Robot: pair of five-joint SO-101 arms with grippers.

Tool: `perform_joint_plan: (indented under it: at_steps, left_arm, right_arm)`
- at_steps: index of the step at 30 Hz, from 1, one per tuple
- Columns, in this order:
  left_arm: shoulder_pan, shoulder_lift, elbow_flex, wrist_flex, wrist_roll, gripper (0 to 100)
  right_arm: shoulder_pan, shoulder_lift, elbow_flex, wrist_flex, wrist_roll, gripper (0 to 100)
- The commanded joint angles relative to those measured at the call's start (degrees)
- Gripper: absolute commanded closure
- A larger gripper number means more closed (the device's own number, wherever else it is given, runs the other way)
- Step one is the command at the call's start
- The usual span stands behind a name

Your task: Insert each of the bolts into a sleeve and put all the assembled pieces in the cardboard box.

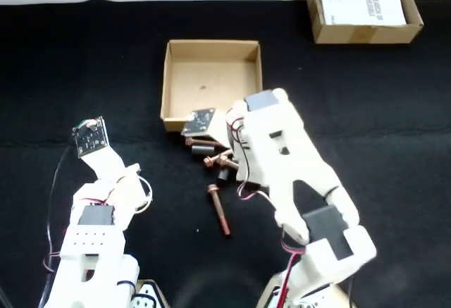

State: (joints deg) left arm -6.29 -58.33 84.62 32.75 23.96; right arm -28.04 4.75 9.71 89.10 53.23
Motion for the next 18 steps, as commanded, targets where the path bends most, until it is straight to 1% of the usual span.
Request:
perform_joint_plan:
  at_steps: [1, 3, 11, 14, 18]
  left_arm:
    - [-0.31, 0.22, -0.31, -0.88, -0.35, 99]
    - [-0.31, 0.22, -0.31, -0.88, -0.35, 99]
    - [-0.22, 0.22, -0.31, -0.88, -0.35, 99]
    - [-0.22, 0.22, -0.31, -1.14, -0.26, 99]
    - [-0.22, 0.57, 0.22, -2.90, -0.09, 99]
  right_arm:
    - [0.66, -5.76, -2.59, 0.84, 0.18, 99.1]
    - [0.66, -7.69, -2.59, 0.92, -0.44, 99.1]
    - [5.23, -20.26, -2.68, 0.31, -10.11, 99.1]
    - [7.78, -25.80, -2.24, 0.31, -16.09, 99.1]
    - [12.62, -33.80, -1.19, 0.40, -26.99, 99.1]
